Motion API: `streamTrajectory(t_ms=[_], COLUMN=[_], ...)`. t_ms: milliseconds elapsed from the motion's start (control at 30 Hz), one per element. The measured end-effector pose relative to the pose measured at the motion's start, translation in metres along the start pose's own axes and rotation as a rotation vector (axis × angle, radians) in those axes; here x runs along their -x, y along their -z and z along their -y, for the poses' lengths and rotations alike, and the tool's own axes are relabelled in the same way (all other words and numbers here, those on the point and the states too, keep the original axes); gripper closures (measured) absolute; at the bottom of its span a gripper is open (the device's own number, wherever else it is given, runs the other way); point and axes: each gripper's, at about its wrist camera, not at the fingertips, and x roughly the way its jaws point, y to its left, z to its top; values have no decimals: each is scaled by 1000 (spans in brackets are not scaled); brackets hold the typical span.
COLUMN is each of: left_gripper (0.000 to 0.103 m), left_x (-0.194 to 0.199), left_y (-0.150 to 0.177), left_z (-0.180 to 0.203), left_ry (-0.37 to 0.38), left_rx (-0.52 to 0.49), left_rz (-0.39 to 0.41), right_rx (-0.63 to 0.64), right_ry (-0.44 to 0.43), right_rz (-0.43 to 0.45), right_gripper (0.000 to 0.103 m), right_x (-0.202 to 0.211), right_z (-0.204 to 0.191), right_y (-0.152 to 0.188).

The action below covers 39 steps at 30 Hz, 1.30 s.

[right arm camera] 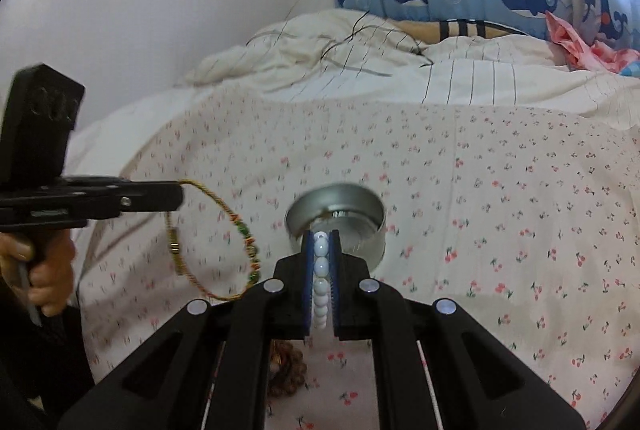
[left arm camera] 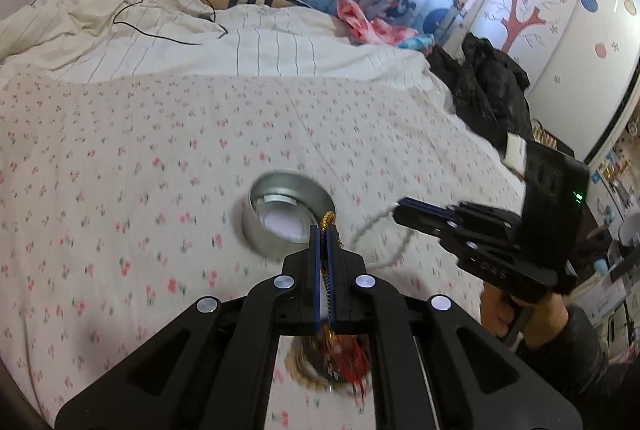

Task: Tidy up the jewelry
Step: 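Carry the white bead bracelet over the silver tin and open the right gripper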

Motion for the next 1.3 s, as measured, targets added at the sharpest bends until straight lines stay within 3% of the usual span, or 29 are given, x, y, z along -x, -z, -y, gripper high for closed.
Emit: streamTrajectory(t_ms=[233,600,667,700,733,800,933,967,1000,1067,1200,1300], left_gripper=[101,100,93,81,61,44,42,42,41,41,41,41], left_x=[-59,-124,-122,-119,-115,-103,-86,-83,-79,-71,-60,-57], left_y=[-29,-18,-18,-18,-18,-22,-30,-30,-29,-22,6,37], left_z=[-24,-23,-25,-26,-26,-27,-31,-32,-34,-37,-34,-30], left_ry=[20,-126,-156,-165,-176,-211,-228,-233,-235,-234,-217,-154], left_rx=[78,4,-2,-5,-9,-9,-10,-4,5,19,3,-2], left_rz=[-5,-126,-132,-128,-119,-79,-51,-49,-52,-68,-117,-176], right_rx=[-21,-38,-46,-54,-66,-102,-101,-58,-10,11,24,21], right_ry=[20,-14,-24,-34,-48,-88,-44,34,111,155,195,198], right_rz=[25,-28,-41,-50,-55,-70,-168,-191,-189,-170,-111,-104], right_gripper=[95,95,95,95,95,95,95,93,78,53,50,50], right_x=[-10,-55,-62,-66,-69,-76,-104,-110,-112,-106,-70,-33], right_z=[10,13,12,12,12,15,17,14,10,10,10,14], right_y=[-28,-43,-41,-40,-40,-38,-32,-29,-26,-23,-21,0])
